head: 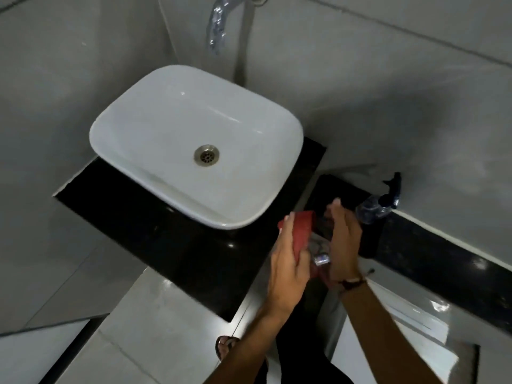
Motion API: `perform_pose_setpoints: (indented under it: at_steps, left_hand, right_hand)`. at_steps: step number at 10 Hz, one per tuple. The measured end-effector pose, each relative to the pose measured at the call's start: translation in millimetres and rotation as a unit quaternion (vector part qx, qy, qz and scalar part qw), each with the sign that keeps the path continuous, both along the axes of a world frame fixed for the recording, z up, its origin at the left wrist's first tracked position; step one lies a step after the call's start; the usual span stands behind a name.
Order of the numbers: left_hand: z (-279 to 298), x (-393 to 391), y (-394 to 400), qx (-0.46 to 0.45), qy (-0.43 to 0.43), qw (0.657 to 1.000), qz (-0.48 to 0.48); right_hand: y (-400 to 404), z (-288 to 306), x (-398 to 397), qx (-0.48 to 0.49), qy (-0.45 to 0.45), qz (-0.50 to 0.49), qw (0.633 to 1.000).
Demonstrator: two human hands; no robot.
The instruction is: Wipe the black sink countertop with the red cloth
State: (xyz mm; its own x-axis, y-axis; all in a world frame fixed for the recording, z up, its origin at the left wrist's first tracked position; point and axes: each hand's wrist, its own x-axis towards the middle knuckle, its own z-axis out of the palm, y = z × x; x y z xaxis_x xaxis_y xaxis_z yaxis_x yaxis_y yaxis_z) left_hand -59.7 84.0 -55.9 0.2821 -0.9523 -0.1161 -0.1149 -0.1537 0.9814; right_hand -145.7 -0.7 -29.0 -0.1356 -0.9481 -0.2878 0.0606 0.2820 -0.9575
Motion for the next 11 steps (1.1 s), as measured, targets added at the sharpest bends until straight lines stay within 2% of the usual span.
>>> perform_pose_setpoints:
  at_steps: [1, 2, 3, 4, 5, 6, 7, 8, 9, 10, 11]
  left_hand:
    - [10.0, -15.8, -27.0, 0.033, -0.045, 0.996, -0.067]
    - [3.3, -24.1, -49.5, 0.065, -0.124, 0.988, -0.073]
    - [-5.3, -25.1, -77.7, 0.154, -0.089, 0.984, 0.007]
    - [-13.9, -28.9, -113.4, 0.230, 0.037, 0.972, 0.027]
    - [-28.4, -32.6, -146.9, 0.268, 0.053, 0.960, 0.062]
    - [-44.1, -37.0, -180.3, 0.283, 0.054, 0.957, 0.039]
    - [-64.0, -44.2, -211.1, 0.269, 0.022, 0.963, 0.009]
    - [-81.9, -52.6, -229.9, 0.259, -0.044, 0.965, 0.006]
    - [-92.5, -52.2, -233.6, 0.263, -0.108, 0.958, -0.023]
    - [-79.0, -52.1, -220.5, 0.283, -0.155, 0.942, -0.090]
    - [-61.9, -52.1, -202.9, 0.277, -0.182, 0.938, -0.100]
  right_hand:
    - [21.2, -16.4, -34.3, 0.233, -0.285, 0.087, 0.926]
    - [21.8, -29.6, -56.0, 0.252, -0.371, 0.035, 0.893]
    - [3.2, -44.0, -67.1, 0.259, -0.344, -0.025, 0.902]
    - [-22.1, -61.2, -72.4, 0.274, -0.298, -0.052, 0.913]
    - [-47.2, -72.3, -76.5, 0.290, -0.251, -0.033, 0.923]
    - [-73.4, -87.1, -81.5, 0.281, -0.237, -0.027, 0.930]
    - [-97.5, -100.6, -83.2, 0.265, -0.193, -0.062, 0.943]
    - [-118.0, -118.3, -91.9, 0.268, -0.008, -0.034, 0.963]
    - [-131.2, -127.8, -93.9, 0.273, 0.120, 0.062, 0.952]
    - [-132.3, -122.8, -90.0, 0.251, 0.232, 0.144, 0.929]
    - [-124.2, -107.0, -82.3, 0.204, 0.334, 0.198, 0.899]
